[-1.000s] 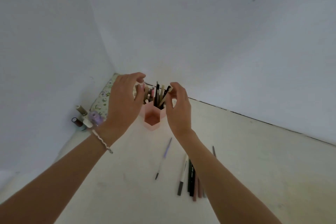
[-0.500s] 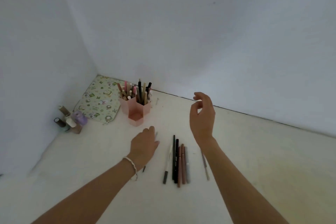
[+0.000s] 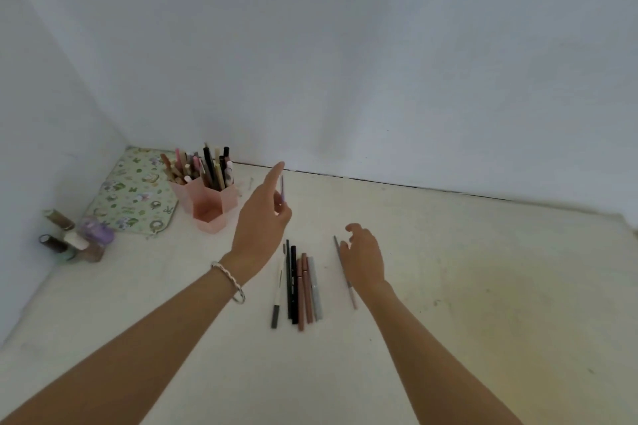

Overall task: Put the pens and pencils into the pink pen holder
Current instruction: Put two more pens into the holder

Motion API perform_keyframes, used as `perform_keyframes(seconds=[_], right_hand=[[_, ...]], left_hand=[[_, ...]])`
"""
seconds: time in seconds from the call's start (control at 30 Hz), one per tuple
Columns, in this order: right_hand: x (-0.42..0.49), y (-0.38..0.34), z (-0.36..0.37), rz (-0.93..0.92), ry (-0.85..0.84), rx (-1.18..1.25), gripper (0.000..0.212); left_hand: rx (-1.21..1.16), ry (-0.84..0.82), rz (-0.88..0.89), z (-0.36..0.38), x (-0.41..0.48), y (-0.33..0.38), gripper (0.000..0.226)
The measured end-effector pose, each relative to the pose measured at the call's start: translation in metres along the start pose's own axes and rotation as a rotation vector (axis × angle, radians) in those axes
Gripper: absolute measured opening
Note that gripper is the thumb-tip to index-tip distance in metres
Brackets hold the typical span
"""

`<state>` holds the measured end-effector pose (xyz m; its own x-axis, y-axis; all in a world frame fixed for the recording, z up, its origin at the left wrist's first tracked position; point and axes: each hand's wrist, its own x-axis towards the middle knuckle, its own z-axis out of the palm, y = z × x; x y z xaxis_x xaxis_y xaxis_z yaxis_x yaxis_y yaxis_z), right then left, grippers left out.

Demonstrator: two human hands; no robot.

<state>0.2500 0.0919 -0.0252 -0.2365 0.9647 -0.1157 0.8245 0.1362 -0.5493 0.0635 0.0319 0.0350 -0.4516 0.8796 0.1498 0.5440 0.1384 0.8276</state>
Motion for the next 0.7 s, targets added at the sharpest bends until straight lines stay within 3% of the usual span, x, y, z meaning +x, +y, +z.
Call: perform_keyframes(seconds=[0.13,0.2,0.3,0.47,0.57,0.7], right_hand=[[-0.01,0.011,0.017,-0.036,-0.153,-0.235,0.045],[-0.01,0.009,0.02,-0.073,-0.193,-0.237,0.055],[0.002,-0.013,0.014,-0.094,-0.116,-0.047,0.063],[0.023,-0.072,-0.01,-0.259,0.17,0.3,0.062],[0.027,-0.102,-0.02,-0.338,0.244,0.501,0.061],[0.027,-0.13,-0.025,-0.401,0.274,0.611,0.057]], left_hand=[[-0.027,0.045,0.018,-0.008,-0.005,0.0,0.059],[-0.014,0.082,0.002,-0.019,-0.005,-0.004,0.055],[0.016,0.179,0.012,-0.045,0.003,-0.009,0.047],[0.112,0.405,0.043,-0.089,0.041,-0.016,0.037],[0.2,0.418,0.033,-0.099,0.061,-0.027,0.033],[0.489,0.401,0.121,-0.098,0.076,-0.044,0.028]])
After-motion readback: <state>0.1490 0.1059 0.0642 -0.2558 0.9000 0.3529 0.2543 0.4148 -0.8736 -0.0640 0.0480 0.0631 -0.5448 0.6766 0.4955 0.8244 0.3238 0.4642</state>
